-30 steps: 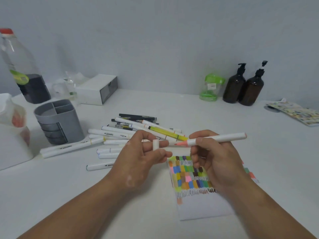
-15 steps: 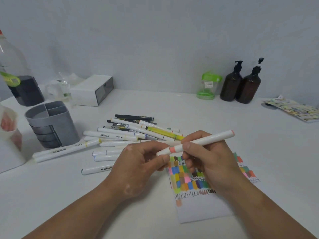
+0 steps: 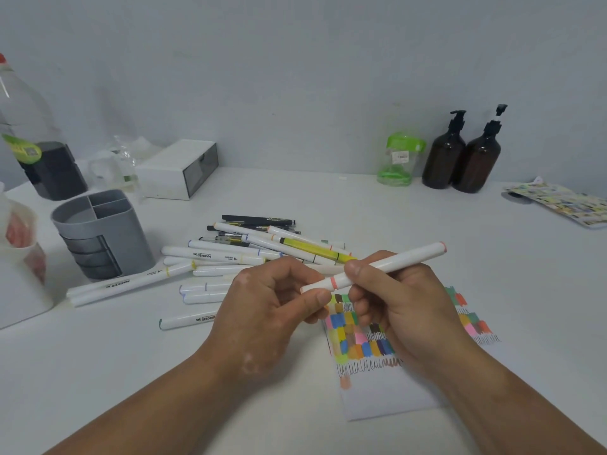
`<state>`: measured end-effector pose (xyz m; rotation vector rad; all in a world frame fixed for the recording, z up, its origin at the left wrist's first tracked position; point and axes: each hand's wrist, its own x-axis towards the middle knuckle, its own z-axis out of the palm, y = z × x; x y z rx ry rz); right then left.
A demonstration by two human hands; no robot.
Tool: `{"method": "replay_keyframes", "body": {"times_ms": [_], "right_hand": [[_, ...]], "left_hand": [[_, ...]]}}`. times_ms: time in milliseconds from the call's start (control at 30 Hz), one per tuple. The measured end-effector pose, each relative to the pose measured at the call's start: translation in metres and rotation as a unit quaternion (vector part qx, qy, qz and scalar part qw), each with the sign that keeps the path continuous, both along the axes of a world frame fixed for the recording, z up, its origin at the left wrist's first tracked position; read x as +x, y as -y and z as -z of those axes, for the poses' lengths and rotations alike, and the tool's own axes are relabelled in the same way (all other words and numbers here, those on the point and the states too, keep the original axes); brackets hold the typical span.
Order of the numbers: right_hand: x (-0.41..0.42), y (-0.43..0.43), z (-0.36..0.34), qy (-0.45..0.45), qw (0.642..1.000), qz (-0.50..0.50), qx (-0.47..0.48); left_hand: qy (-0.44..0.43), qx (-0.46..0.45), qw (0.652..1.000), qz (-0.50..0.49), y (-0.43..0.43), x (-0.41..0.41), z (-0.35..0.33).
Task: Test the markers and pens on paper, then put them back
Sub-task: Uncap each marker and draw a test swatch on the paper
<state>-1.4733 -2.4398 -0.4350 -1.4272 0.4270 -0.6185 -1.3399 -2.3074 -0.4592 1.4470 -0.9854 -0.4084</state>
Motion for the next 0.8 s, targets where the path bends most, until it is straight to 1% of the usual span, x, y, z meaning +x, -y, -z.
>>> {"method": "replay_keyframes", "body": {"times_ms": [133, 300, 400, 467, 533, 567, 633, 667, 733, 800], "right_hand": [[0.002, -0.005, 0.0, 0.005, 0.999, 0.007, 0.031], [0.006, -0.007, 0.004, 0.019, 0.998, 0.017, 0.059], [0.004, -0.003, 0.002, -0.018, 0.998, 0.01, 0.053], [-0.001, 0.008, -0.005, -0.025, 0.998, -0.009, 0.054], [-0.012, 0.025, -0.016, -0.024, 0.998, -0.013, 0.05], [-0.019, 0.033, -0.021, -0.041, 0.999, -0.011, 0.016], [-0.029, 0.043, -0.026, -0.099, 0.989, -0.026, -0.107], [-0.031, 0.043, -0.026, -0.132, 0.974, -0.035, -0.179], [-0.029, 0.04, -0.02, -0.197, 0.93, -0.046, -0.305], [-0.027, 0.04, -0.015, -0.225, 0.9, -0.058, -0.368]], "left_hand": [[0.042, -0.019, 0.998, -0.042, 0.0, -0.003, 0.0], [0.133, -0.041, 0.986, -0.092, 0.002, -0.005, -0.002], [0.176, -0.03, 0.98, -0.094, 0.004, -0.003, -0.006], [0.18, -0.016, 0.978, -0.1, 0.005, 0.002, -0.007], [0.16, -0.005, 0.981, -0.108, 0.005, 0.01, -0.006], [0.156, 0.001, 0.981, -0.116, 0.004, 0.012, -0.005], [0.168, 0.006, 0.977, -0.128, 0.002, 0.014, -0.005], [0.173, 0.004, 0.977, -0.126, 0.002, 0.012, -0.005], [0.194, -0.001, 0.974, -0.117, 0.004, 0.009, -0.006], [0.203, 0.009, 0.973, -0.111, 0.005, 0.008, -0.005]]}}
